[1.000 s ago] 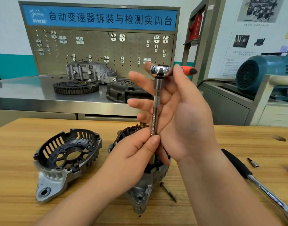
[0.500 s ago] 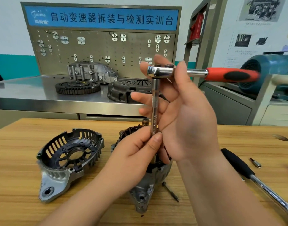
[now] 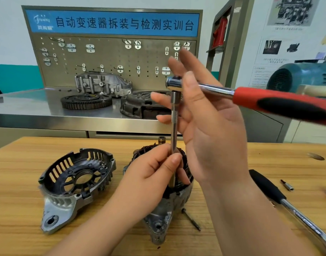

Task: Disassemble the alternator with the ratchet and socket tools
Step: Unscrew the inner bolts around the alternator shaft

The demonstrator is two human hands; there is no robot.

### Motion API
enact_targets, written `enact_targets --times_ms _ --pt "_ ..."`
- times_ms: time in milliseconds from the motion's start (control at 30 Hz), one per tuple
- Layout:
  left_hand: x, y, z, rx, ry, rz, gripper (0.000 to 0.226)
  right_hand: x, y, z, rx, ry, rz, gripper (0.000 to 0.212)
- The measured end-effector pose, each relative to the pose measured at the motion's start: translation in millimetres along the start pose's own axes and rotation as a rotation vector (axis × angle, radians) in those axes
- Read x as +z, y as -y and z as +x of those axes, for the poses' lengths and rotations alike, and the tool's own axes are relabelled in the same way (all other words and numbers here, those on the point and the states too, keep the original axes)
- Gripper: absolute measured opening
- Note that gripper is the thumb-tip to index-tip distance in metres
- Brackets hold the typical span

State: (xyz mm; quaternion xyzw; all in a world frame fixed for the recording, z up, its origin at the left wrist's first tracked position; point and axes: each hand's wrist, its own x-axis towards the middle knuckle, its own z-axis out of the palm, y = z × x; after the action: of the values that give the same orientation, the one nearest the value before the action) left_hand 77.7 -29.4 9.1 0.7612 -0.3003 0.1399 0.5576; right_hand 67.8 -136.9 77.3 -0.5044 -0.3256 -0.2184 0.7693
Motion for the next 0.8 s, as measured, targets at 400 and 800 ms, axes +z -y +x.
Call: enact_targets --times_ms 400,800 --pt "-1.4 -1.4 0.7 -0.002 0.020 -0.016 0.028 3.0 -6.3 -2.3 0.161 -0.009 0.031 0.020" --pt "-5.5 -3.9 0.4 -0.045 0.124 -0.087 0.031 2.4 -0.5 -0.4 0.223 -0.021 0.133 0.031"
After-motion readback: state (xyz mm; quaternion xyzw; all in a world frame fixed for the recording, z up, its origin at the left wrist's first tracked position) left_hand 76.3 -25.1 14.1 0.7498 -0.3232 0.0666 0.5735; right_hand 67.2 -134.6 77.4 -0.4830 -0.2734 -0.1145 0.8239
